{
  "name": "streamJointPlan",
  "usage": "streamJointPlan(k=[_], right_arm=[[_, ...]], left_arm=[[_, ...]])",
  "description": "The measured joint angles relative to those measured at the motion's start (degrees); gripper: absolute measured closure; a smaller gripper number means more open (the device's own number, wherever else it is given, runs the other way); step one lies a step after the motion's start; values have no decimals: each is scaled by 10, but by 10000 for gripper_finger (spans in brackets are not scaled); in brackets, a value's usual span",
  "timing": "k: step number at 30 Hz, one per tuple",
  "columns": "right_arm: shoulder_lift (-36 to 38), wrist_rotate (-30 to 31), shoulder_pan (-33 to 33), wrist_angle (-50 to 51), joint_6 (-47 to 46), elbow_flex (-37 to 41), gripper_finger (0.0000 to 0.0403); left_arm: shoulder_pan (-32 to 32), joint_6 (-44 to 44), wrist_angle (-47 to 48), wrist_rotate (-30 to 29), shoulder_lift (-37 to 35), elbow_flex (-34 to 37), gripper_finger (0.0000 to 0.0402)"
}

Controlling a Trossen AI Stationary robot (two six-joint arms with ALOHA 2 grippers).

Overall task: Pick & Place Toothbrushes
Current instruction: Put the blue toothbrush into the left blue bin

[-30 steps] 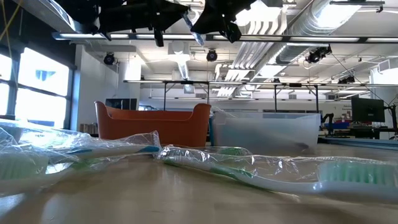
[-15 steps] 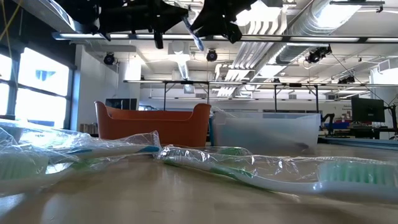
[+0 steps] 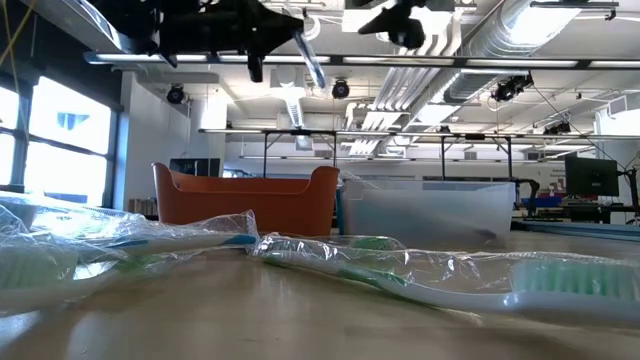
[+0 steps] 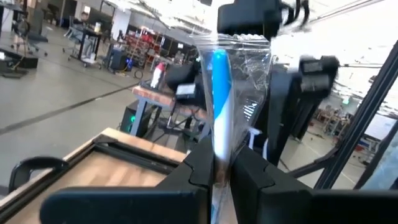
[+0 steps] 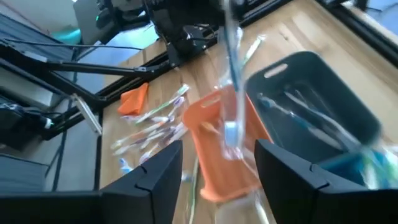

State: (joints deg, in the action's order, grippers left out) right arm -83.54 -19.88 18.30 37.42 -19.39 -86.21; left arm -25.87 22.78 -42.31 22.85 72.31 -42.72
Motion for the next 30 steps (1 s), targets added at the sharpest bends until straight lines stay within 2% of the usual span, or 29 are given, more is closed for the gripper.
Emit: streamJointPlan(k=[3,6,14,18,25,30], right_arm=[[41,5,17,59,1,0,219],[76,12,31,93,1,0,228],[131,124,40,127,2,0,246],[135,158,40,136,2,0,253],[127,197,39,154,2,0,255],[116,206,39,154,1,0,255]], left_arm=[[-1,0,26,0,0,0,378],[-11,-15,97,-4,0,-19,378],[-36,-137,400,-29,0,-146,378],[-51,-191,514,-55,0,-195,378],[-69,-205,567,-64,1,-211,378],[-68,-217,579,-76,33,-211,378]])
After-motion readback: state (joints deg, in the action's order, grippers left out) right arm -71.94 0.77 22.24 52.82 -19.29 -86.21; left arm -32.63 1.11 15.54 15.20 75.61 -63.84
